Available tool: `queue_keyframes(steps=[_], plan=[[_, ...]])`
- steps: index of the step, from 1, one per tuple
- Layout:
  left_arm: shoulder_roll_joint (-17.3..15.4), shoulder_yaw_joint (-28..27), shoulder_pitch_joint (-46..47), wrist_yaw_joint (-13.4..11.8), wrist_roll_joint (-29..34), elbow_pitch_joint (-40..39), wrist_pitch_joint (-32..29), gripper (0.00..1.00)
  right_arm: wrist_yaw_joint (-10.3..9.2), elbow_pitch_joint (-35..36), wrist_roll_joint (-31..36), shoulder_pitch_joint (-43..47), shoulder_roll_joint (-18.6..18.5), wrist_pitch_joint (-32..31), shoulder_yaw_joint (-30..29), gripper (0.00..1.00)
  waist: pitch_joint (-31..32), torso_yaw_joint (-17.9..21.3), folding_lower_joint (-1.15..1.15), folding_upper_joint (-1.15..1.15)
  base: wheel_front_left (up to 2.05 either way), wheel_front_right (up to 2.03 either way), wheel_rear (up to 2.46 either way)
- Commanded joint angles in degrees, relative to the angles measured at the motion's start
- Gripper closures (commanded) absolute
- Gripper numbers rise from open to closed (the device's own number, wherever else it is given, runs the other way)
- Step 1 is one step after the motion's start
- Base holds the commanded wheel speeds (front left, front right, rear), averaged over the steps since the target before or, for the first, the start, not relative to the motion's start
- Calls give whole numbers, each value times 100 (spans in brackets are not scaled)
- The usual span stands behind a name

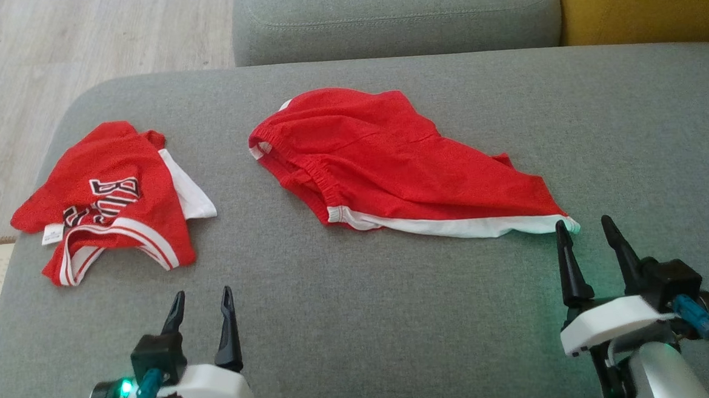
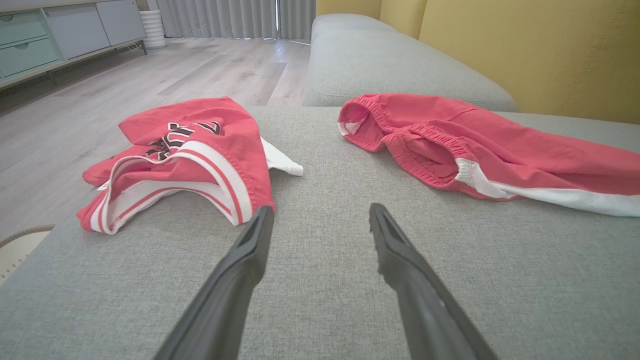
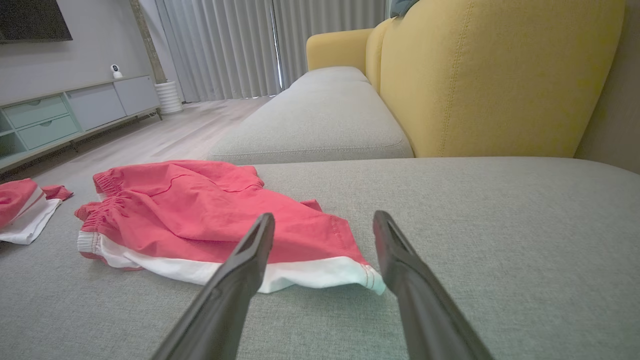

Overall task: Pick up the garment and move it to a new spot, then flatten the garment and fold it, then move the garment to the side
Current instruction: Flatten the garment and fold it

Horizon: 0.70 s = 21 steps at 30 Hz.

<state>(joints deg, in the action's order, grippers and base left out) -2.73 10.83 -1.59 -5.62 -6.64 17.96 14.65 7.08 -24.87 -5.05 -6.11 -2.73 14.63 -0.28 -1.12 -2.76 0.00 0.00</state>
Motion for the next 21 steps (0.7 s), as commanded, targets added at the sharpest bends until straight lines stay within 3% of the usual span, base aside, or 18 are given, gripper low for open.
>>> queue_keyframes(steps=[1, 7, 11, 21], plan=[[-15, -197, 173, -40, 36, -170, 35, 0, 41, 145, -35, -47, -16, 37, 154, 0, -1, 2, 0, 0, 0, 0, 0], [-15, -188, 192, 19, -2, -204, 35, 0, 41, 141, -54, -66, -15, 37, 189, 0, -71, 68, 0, 0, 0, 0, 0], [-15, -79, 367, 199, -135, -254, 35, 0, 41, 186, -35, -151, -15, 37, 221, 0, -307, 160, 0, 0, 0, 0, 0], [-15, 298, 1448, 1051, -513, 99, 35, 0, 41, 391, -113, -600, -15, 37, 429, 0, -1169, 697, 0, 0, 0, 0, 0]])
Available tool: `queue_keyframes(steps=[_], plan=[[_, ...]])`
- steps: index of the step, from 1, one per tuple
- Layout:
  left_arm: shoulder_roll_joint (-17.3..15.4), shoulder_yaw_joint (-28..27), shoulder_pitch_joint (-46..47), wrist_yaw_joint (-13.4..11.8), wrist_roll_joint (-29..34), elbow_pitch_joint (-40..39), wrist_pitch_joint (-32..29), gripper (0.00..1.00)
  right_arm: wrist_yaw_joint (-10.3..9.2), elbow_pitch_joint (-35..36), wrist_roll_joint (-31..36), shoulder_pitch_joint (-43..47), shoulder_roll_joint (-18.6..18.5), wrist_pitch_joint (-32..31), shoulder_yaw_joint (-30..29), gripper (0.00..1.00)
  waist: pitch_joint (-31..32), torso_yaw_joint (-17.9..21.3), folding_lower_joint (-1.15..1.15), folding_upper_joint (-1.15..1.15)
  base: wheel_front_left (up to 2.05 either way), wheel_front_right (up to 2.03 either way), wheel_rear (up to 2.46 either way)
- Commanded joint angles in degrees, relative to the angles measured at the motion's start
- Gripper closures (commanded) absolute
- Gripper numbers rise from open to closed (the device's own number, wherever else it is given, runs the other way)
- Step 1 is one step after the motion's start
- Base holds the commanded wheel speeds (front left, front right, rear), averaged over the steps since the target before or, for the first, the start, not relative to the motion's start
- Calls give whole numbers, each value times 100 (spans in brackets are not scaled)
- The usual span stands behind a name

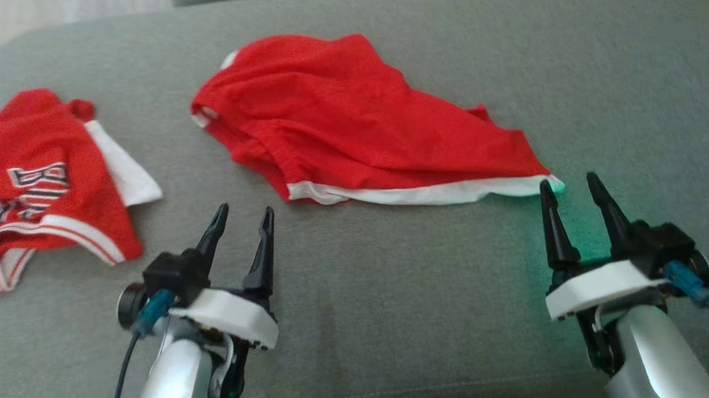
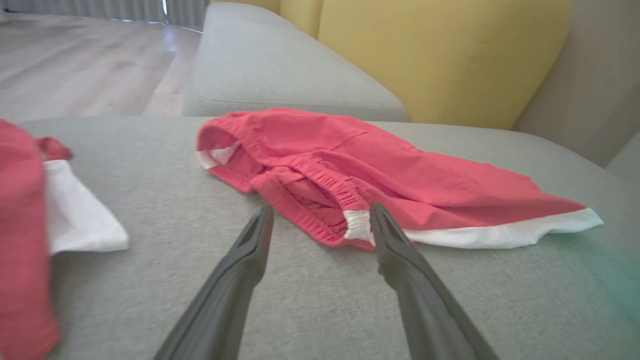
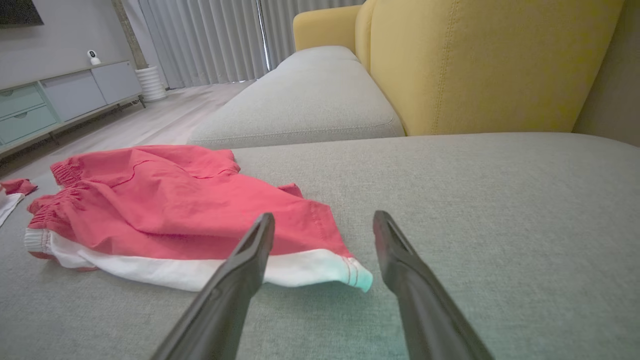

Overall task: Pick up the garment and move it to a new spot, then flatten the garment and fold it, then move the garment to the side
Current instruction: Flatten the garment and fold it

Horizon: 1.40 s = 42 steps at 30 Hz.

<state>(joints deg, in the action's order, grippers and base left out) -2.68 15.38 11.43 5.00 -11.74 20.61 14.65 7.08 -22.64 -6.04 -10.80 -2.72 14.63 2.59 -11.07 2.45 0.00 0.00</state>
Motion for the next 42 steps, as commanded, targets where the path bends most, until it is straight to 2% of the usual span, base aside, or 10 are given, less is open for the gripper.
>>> queue_keyframes(steps=[1, 6, 14, 27, 28, 29, 30, 42], plan=[[-20, -140, 237, 42, -23, -103, 35, 0, 41, 189, -31, -160, -16, 37, 153, 0, -228, 226, 0, 0, 0, 0, 0], [-42, -148, 594, 196, -8, 173, 35, 0, 41, 299, -109, -284, -16, 37, 208, 0, -489, 479, 0, 0, 0, 0, 0], [-191, -234, 857, 244, -89, 497, 35, 0, 41, 429, -229, -437, -16, 37, 284, 0, -731, 762, 0, 0, 0, 0, 0], [-208, -232, 822, 247, -256, 444, 35, 0, 41, 500, -272, -485, -16, 37, 264, 0, -819, 874, 0, 0, 0, 0, 0], [-206, -227, 825, 247, -260, 426, 35, 9, 41, 498, -272, -489, -16, 37, 262, 0, -821, 874, 0, 0, 0, 0, 0], [-204, -222, 826, 247, -262, 412, 35, 40, 41, 494, -270, -491, -16, 37, 257, 0, -819, 869, 0, 0, 0, 0, 0], [-201, -214, 824, 248, -260, 405, 35, 100, 41, 488, -266, -490, -16, 37, 251, 0, -815, 860, 0, 0, 0, 0, 0], [-96, -697, 312, 248, -99, 163, 35, 100, 41, 172, -284, -335, -16, 37, 305, 0, -536, 377, 0, 0, 0, 0, 0]])
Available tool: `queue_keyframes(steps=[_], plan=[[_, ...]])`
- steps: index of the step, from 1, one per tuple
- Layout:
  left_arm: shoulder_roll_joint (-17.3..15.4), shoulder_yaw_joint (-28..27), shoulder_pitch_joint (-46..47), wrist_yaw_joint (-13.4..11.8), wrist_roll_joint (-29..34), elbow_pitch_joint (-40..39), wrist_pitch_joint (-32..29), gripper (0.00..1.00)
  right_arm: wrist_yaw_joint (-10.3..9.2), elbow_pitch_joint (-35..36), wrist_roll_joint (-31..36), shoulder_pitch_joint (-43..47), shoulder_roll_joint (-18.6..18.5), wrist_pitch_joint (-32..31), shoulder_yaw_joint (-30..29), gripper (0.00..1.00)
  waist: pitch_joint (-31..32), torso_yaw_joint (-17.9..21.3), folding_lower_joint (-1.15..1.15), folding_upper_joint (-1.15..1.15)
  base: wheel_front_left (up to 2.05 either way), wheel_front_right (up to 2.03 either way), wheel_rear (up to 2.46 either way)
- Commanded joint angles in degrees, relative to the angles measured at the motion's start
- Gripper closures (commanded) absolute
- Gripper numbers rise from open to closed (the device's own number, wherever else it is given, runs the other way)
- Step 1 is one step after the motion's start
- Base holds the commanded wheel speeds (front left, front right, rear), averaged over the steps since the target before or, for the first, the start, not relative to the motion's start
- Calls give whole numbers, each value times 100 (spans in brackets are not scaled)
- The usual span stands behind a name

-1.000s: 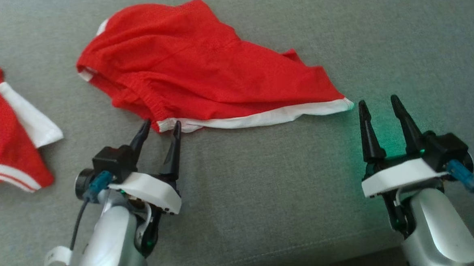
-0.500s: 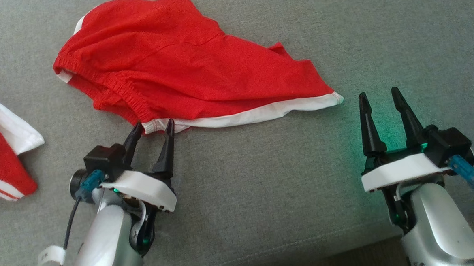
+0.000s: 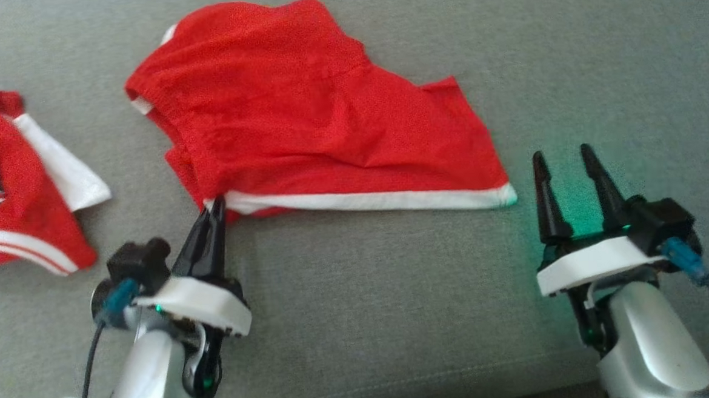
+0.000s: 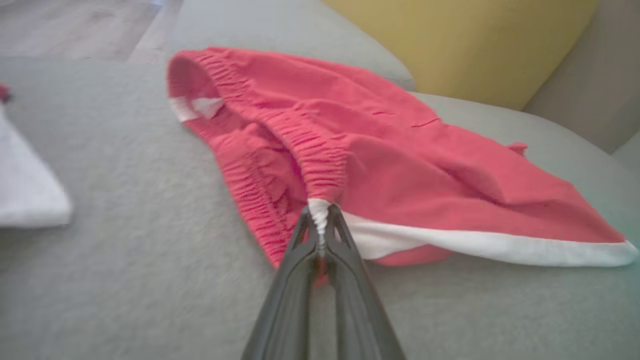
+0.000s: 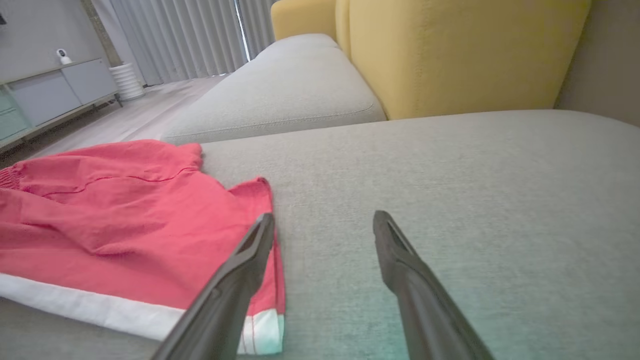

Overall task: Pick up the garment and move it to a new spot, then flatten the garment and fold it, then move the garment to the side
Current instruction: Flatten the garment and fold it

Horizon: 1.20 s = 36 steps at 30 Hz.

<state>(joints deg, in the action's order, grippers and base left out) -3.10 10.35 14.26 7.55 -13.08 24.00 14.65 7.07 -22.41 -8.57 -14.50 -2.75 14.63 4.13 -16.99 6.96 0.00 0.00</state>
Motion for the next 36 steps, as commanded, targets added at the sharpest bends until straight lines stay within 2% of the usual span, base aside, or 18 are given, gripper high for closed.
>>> queue_keyframes(steps=[1, 9, 16, 17, 19, 21, 25, 27, 29, 36], plan=[[-47, -217, -19, -7, 53, -180, 35, 100, 42, 109, -65, 53, -13, 37, 222, 0, 72, -117, 0, 0, 0, 0, 0], [-10, -275, -178, -7, 113, -192, 35, 100, 42, -331, -86, 228, -13, 37, 804, 0, 153, -262, 0, 0, 0, 0, 0], [10, -246, -146, -7, 133, -198, 35, 100, 42, -630, -82, 194, -13, 37, 896, 0, 112, -271, 0, 0, 0, 0, 0], [11, -237, -134, -7, 139, -202, 35, 100, 42, -677, -88, 170, -13, 37, 893, 5, 97, -275, 0, 0, 0, 0, 0], [13, -214, -103, -7, 146, -202, 35, 100, 42, -801, -83, 114, -13, 37, 884, 21, 57, -296, 0, 0, 0, 0, 0], [15, -195, -69, -7, 142, -195, 35, 100, 42, -927, -66, 49, -13, 37, 883, 51, 29, -319, 0, 0, 0, 0, 0], [16, -171, -42, -7, 140, -193, 35, 100, 42, -1031, -19, -20, -13, 37, 875, 60, -3, -349, 0, 0, 0, 0, 0], [17, -162, -44, -7, 142, -191, 35, 100, 42, -1056, -14, -40, -13, 37, 862, 70, -14, -366, 0, 0, 0, 0, 0], [17, -159, -54, -7, 140, -185, 35, 100, 42, -1067, -20, -50, -13, 37, 858, 100, -14, -381, 0, 0, 0, 0, 0], [18, -209, -66, -7, 126, -319, 35, 100, 42, -742, -153, -63, -13, 37, 855, 100, 158, -390, 0, 0, 0, 0, 0]])
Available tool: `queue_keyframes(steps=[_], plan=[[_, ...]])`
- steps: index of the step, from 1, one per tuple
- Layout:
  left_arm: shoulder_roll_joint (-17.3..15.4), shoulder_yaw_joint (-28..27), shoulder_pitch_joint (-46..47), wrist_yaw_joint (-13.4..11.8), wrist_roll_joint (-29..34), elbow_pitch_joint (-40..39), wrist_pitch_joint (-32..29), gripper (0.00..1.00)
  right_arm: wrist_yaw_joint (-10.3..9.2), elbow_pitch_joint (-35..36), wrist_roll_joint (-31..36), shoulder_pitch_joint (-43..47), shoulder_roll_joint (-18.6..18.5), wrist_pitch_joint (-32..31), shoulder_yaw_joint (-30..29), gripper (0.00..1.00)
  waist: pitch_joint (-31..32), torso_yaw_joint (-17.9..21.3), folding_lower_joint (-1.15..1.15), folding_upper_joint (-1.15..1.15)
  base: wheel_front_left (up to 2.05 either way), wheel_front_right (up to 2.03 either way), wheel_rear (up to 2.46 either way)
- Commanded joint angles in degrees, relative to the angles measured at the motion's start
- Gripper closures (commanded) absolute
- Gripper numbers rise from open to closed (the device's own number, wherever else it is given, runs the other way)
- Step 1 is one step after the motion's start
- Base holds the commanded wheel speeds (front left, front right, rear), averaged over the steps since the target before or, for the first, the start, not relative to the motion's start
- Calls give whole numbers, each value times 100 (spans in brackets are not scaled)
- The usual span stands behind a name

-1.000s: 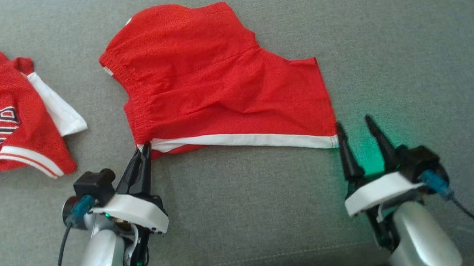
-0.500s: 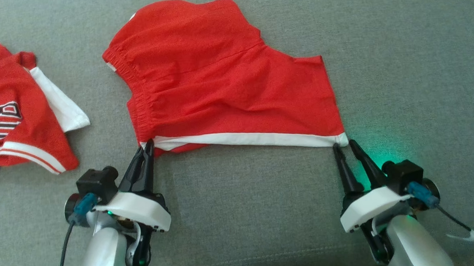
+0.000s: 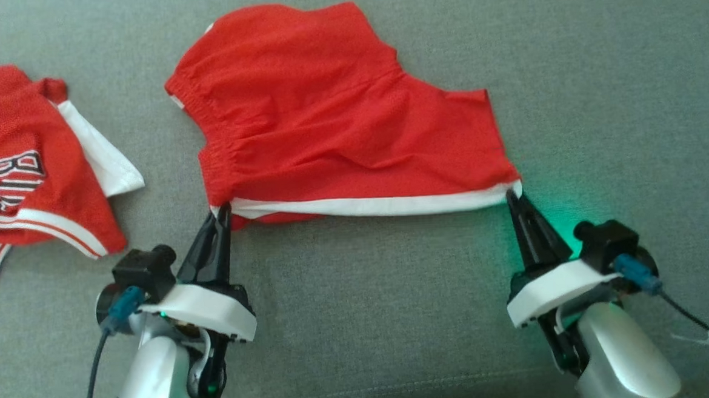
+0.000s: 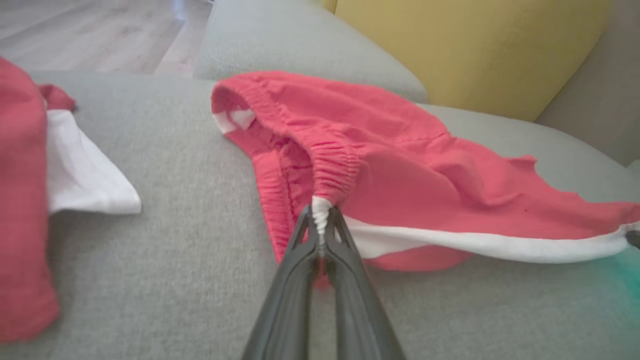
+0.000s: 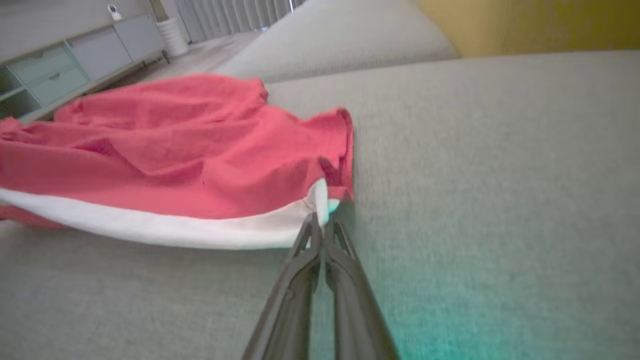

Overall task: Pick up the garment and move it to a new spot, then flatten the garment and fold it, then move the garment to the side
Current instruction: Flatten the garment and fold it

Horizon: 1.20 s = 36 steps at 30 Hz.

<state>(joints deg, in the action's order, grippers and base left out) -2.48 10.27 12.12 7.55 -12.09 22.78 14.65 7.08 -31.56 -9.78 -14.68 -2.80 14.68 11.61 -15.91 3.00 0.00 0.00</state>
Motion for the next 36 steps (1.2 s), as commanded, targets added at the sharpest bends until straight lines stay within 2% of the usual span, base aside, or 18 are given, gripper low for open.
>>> queue_keyframes(steps=[1, 5, 6, 10, 15, 19, 24, 28, 32, 33, 36], plan=[[-45, -222, 159, -7, 13, -254, 35, 100, 41, 285, -68, -50, -8, 32, 93, 100, 102, 10, 0, 0, 0, 0, 0], [-174, -147, 289, -7, 48, -624, 35, 100, 41, 949, -209, -151, -8, 32, 50, 100, 396, 58, 0, 0, 0, 0, 0], [-322, -68, 423, -7, 56, -813, 35, 100, 41, 1266, -255, -266, -8, 32, -8, 100, 590, 92, 0, 0, 0, 0, 0], [-729, 102, 920, -7, 22, -1159, 35, 100, 41, 1736, -262, -641, -32, 32, -67, 100, 950, 129, 0, 0, 0, 0, 0], [-1254, 460, 1813, -7, -245, -1268, 35, 100, 41, 2062, -495, -1312, -335, 26, -39, 100, 1355, 125, 0, 0, 0, 0, 0], [-1472, 789, 2789, -7, -611, -970, -168, 100, 41, 2307, -685, -2007, -609, -197, -4, 100, 1419, 86, 0, 0, 0, 0, 0], [-1537, 867, 3882, -7, -903, -623, -664, 100, 41, 2341, -797, -2929, -735, -575, -59, 100, 1017, 41, 0, 0, 0, 0, 0], [-1536, 904, 4414, -7, -903, -232, -891, 100, 41, 1929, -760, -3610, -672, -749, -120, 100, 442, -8, 0, 0, 0, 0, 0], [-1551, 933, 4805, -37, -766, 109, -795, 100, 41, 1465, -563, -4220, -633, -691, -142, 100, -16, -31, 0, 0, 0, 0, 0], [-1526, 901, 5137, -78, -694, 347, -580, 100, 41, 1090, -382, -4679, -601, -551, -182, 100, -284, -33, 0, 0, 0, 0, 0], [-1485, 856, 5524, -139, -603, 535, -298, 100, 41, 755, -221, -5143, -525, -348, -311, 100, -509, -26, 0, 0, 0, 0, 0]])
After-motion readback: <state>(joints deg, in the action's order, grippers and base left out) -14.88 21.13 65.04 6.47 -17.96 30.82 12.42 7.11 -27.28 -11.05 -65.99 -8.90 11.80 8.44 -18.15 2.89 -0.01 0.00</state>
